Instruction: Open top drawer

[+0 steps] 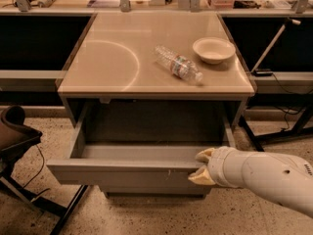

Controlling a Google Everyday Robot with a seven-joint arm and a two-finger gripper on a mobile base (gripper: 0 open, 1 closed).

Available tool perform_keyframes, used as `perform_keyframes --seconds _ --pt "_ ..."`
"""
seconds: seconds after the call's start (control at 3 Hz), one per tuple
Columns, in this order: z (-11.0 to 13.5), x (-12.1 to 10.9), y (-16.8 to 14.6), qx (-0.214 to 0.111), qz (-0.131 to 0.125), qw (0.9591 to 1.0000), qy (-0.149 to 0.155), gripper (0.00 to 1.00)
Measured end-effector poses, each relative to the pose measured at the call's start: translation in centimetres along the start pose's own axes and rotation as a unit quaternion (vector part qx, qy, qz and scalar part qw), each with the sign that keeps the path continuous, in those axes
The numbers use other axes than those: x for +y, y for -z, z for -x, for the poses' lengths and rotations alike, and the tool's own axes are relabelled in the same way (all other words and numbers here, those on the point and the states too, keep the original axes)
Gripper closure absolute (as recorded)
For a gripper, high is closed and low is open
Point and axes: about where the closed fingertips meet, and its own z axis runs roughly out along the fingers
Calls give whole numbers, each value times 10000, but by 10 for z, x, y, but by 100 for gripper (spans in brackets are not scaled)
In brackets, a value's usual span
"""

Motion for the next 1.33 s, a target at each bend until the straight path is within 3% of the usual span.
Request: perform_keyframes --seconds 1.33 --pt "-8 14 12 18 -95 10000 -11 100"
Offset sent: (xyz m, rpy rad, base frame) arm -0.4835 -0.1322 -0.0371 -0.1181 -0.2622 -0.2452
